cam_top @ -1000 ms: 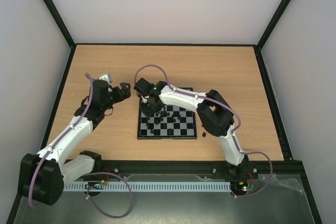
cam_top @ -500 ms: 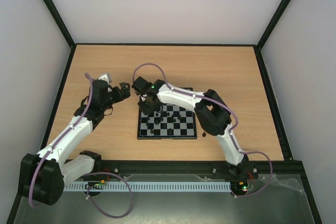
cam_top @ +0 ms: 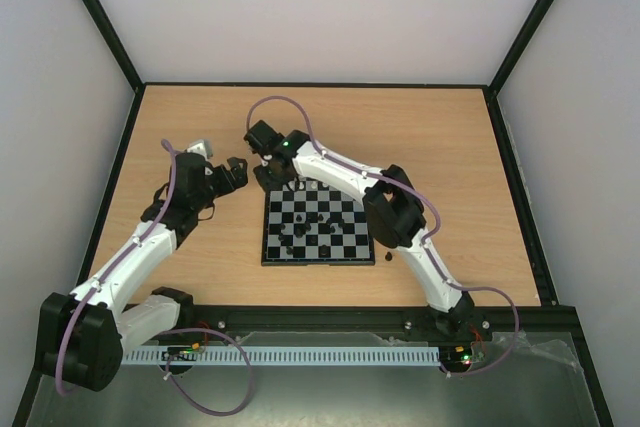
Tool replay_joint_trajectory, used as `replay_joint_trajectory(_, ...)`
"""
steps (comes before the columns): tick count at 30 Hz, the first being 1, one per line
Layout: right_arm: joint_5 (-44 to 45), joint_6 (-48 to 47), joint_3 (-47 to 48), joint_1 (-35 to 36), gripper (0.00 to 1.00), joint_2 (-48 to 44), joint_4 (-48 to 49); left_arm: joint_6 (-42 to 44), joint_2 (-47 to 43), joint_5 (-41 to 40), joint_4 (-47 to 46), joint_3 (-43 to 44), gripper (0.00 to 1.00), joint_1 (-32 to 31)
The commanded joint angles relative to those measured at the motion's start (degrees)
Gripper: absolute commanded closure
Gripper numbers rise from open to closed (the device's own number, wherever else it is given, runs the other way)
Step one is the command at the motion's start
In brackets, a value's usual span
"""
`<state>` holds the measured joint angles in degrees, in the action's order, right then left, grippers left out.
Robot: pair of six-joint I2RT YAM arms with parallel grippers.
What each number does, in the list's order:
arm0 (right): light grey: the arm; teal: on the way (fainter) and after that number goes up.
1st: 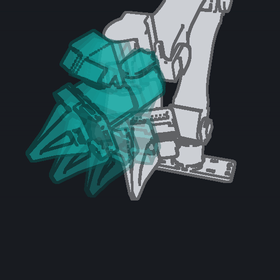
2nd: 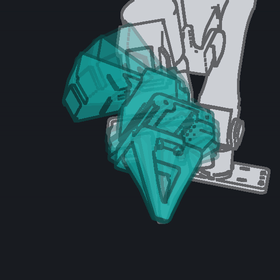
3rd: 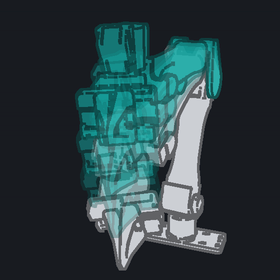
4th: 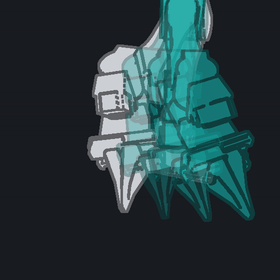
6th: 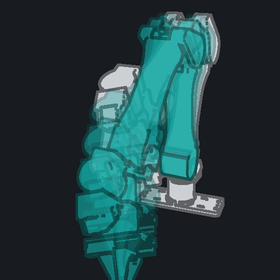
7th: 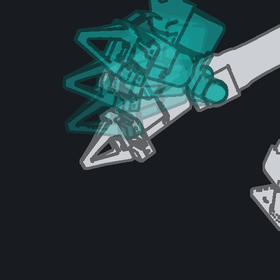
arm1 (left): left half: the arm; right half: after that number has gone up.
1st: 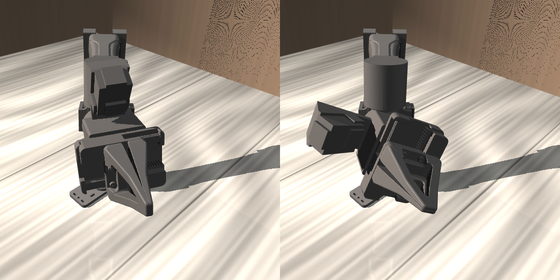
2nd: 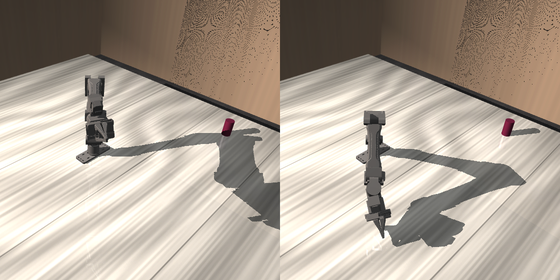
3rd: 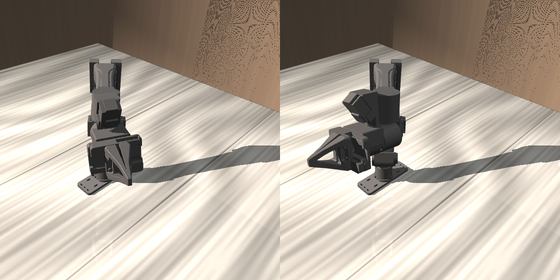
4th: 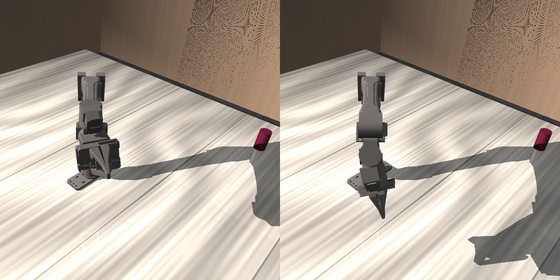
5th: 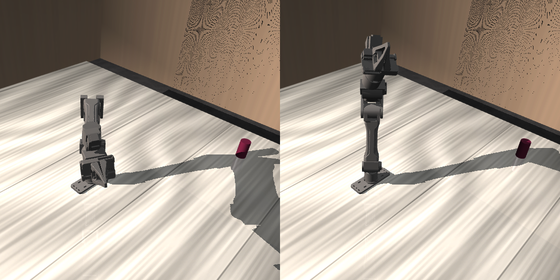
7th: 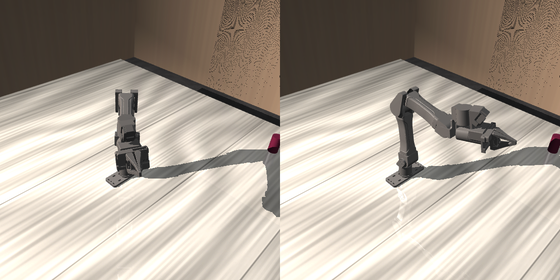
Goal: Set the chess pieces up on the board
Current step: Place the chess piece on the chessboard.
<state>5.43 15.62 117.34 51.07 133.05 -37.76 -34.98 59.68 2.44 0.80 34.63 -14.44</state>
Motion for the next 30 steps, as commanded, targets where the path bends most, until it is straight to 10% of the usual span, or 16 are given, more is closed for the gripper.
replay_joint_trajectory(1, 0.24, -0.50, 4.53, -1.53, 0.98, 2.98, -5.57, -0.17, 0.21, 0.37, -0.19, -0.65, 0.01, 0.35)
replay_joint_trajectory(30, -1.22, -0.27, 5.14, -2.73, 0.97, 6.57, -4.20, -0.15, 0.51, 0.45, -0.36, -0.90, 0.01, 0.85)
